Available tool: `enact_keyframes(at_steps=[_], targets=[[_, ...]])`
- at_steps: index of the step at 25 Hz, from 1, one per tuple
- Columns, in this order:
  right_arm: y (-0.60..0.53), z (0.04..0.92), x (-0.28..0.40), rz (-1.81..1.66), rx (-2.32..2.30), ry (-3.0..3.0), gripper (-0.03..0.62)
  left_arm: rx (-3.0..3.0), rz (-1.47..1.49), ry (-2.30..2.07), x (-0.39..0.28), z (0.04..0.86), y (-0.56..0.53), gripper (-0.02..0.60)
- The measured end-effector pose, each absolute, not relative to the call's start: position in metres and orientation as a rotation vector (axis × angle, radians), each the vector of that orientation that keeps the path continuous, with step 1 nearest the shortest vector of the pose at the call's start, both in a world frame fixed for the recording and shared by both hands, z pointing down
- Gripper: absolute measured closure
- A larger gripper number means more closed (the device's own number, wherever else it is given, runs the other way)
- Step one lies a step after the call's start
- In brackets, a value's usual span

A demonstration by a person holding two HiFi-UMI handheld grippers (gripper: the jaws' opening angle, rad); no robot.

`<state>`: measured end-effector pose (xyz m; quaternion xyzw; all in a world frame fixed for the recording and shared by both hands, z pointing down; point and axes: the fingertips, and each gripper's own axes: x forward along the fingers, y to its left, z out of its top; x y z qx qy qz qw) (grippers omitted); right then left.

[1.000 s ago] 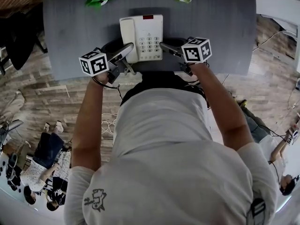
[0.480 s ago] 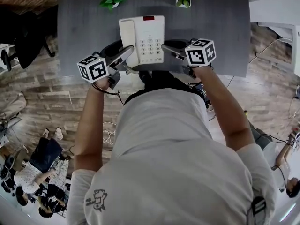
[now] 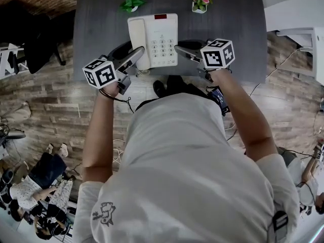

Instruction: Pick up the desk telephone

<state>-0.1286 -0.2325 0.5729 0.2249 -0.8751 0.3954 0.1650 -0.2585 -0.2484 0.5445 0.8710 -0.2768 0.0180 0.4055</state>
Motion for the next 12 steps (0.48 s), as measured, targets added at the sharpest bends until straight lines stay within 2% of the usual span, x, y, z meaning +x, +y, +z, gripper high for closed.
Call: enact_keyframes(at_steps=[12], targets=[[-0.198, 0.549, -0.123, 1.078, 0.722, -2.511, 0.517, 2.284, 0.038, -0.682, -0.252, 0.514, -0.22, 0.281]])
